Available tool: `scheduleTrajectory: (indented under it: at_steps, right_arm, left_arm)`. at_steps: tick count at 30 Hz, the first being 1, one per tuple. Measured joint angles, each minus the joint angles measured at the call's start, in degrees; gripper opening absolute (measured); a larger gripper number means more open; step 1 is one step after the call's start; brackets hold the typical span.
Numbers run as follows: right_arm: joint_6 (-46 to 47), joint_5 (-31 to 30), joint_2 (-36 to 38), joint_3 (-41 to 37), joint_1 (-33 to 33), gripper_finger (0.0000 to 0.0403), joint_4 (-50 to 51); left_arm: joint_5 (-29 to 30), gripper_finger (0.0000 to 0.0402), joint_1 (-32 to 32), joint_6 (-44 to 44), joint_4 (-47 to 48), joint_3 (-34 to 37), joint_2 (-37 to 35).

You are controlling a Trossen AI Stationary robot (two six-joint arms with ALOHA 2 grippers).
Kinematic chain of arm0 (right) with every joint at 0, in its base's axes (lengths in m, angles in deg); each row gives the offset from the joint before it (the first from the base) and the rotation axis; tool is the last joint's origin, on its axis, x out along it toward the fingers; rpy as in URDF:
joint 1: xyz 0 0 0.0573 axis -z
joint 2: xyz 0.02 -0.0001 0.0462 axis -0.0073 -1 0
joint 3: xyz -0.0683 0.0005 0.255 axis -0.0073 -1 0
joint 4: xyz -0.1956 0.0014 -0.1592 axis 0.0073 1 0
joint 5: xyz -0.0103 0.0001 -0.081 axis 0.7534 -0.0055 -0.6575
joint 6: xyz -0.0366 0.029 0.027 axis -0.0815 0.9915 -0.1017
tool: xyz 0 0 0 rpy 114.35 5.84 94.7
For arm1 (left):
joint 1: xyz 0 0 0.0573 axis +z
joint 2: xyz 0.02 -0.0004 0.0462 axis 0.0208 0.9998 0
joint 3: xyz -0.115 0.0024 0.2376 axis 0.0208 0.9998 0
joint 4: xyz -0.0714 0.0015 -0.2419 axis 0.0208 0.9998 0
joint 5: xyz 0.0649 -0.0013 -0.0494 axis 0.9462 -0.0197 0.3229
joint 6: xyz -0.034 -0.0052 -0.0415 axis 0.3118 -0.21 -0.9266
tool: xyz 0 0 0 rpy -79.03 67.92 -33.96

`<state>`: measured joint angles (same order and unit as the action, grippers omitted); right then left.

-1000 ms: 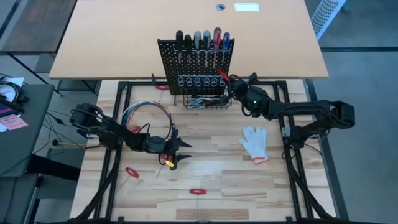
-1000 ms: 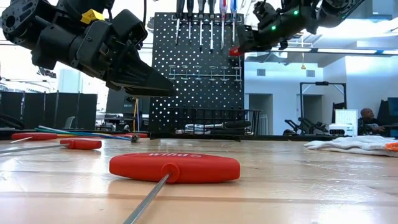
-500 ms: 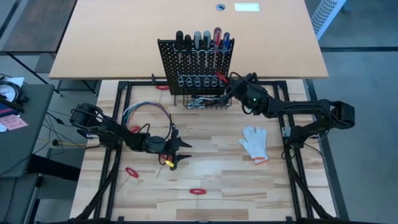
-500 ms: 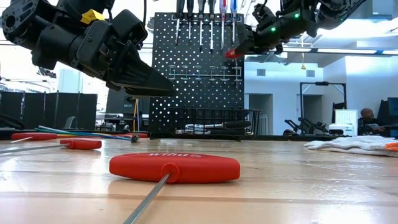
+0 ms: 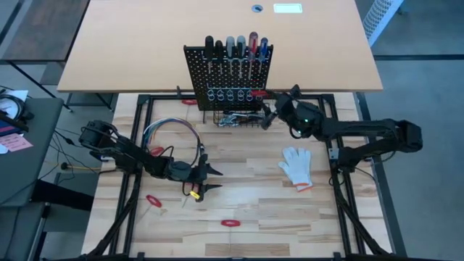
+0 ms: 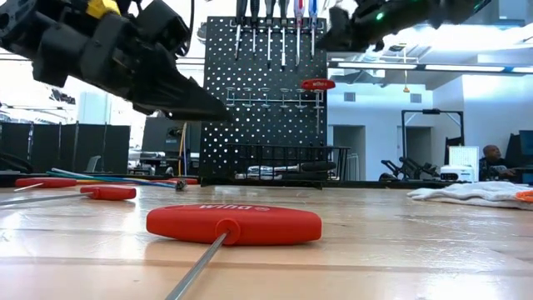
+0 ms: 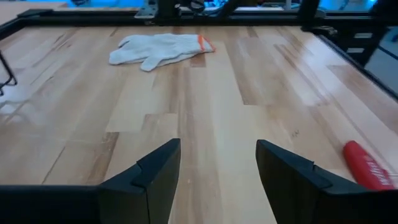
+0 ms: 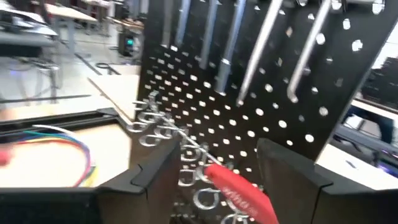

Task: Hang tools onto peg board
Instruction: Hang the red hex key onto the black pegboard

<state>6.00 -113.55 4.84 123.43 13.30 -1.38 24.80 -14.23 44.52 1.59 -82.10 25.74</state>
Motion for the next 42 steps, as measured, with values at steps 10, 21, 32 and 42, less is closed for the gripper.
scheduleTrajectory:
  at_steps: [10, 21, 32, 42]
  right_arm:
    - [2.8, 1.7, 4.5, 0.0, -20.3, 0.0221, 14.3]
    - [21.8, 9.3, -18.7, 0.0, -44.7, 0.0221, -1.7]
    - [29.4, 9.6, -38.9, 7.1, -48.5, 0.0221, -8.8]
    - [28.6, 10.6, -39.8, 16.8, -47.6, 0.0253, 10.4]
  left_arm:
    - [0.7, 0.0205, -8.4, 10.9, 13.4, 0.0, -11.7]
    - [4.1, 0.0205, -17.1, 10.7, 12.3, -0.3, -5.1]
    - [-7.9, 0.0205, -17.2, 15.3, 7.0, -7.5, 9.2]
    - [-6.2, 0.0205, -17.0, 12.0, 6.9, -14.6, 17.4]
